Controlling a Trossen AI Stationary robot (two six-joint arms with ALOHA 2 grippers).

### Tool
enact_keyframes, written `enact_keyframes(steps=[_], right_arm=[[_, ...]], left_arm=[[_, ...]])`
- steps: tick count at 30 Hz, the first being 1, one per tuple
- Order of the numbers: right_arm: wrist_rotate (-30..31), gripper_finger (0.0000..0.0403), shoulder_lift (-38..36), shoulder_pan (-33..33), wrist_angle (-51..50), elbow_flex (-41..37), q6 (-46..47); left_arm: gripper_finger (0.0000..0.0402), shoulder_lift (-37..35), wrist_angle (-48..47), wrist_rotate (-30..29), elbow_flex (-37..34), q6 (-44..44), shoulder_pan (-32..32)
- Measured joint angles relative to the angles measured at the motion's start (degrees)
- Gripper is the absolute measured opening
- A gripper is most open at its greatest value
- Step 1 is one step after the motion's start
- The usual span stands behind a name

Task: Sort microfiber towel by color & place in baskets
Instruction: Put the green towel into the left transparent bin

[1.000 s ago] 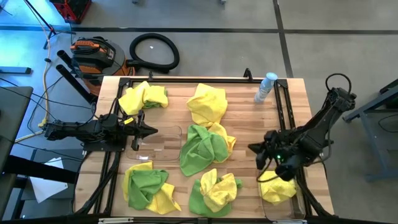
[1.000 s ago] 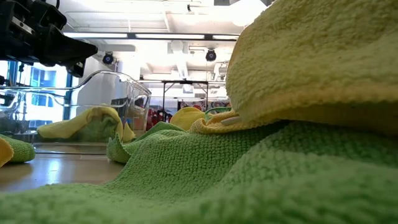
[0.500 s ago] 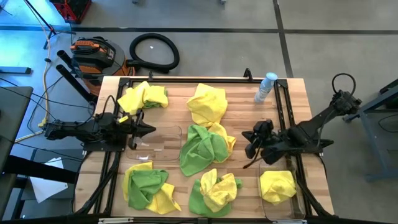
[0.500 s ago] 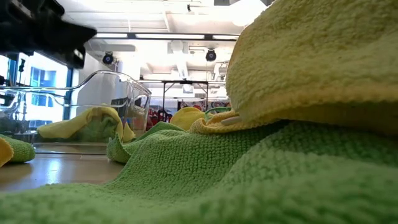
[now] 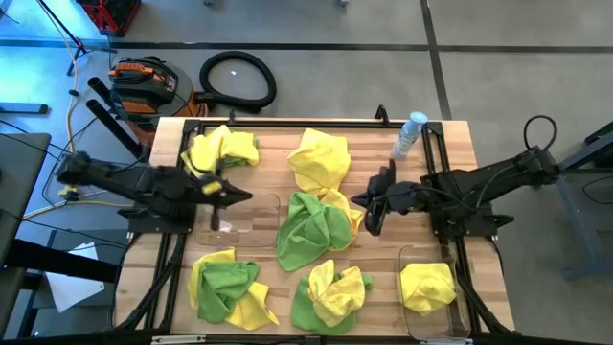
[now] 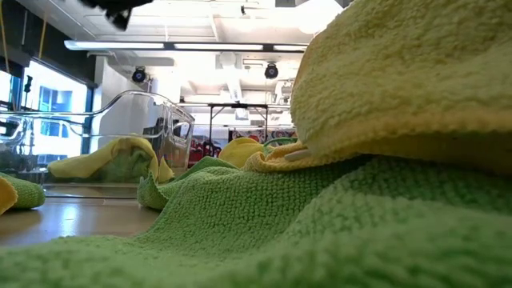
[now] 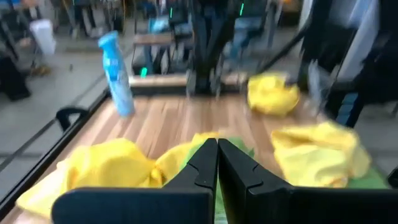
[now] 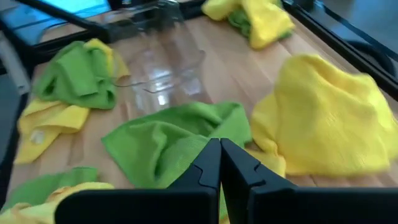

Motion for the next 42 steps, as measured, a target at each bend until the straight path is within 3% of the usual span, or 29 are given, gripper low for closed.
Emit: enact_keyframes(steps=[6,10,15,19,23,27,30,37,42], right_arm=[[-4.74,0.0,0.0,-0.02,3.03,-0.04,-6.48],[-8.76,0.0,-1.56,1.6,13.59,-5.95,-9.18],[-12.85,0.0,-7.55,3.54,30.28,-19.27,-4.02],[-12.86,0.0,-13.18,5.26,31.62,-25.81,0.96],[-12.43,0.0,-17.11,6.78,31.75,-28.6,3.28],[-12.13,0.0,-18.91,7.85,31.62,-29.16,3.1],[-12.14,0.0,-19.26,8.17,31.6,-29.16,2.16],[-12.58,0.0,-19.23,8.74,30.1,-29.16,2.02],[-13.5,0.0,-19.23,8.72,29.4,-29.16,2.19]], left_arm=[[0.0,16.6,-9.08,-9.45,16.47,-3.27,-8.24],[0.0,24.97,-15.86,-18.61,26.2,-7.77,-13.98],[0.0,33.09,-25.59,-26.28,37.01,-21.33,-20.08],[0.0,38.84,-35.86,-26.9,44.79,-36.99,-23.73],[0.0,43.74,-49.79,-20.62,51.36,-59.51,-26.76],[0.0,45.95,-61.38,-8.5,53.09,-87.3,-29.56],[0.0,47.9,-67.0,-0.61,53.09,-102.41,-32.07],[0.0,53.45,-72.68,9.21,53.09,-115.43,-34.88],[0.0017,57.37,-73.07,12.11,53.09,-120.36,-35.55]])
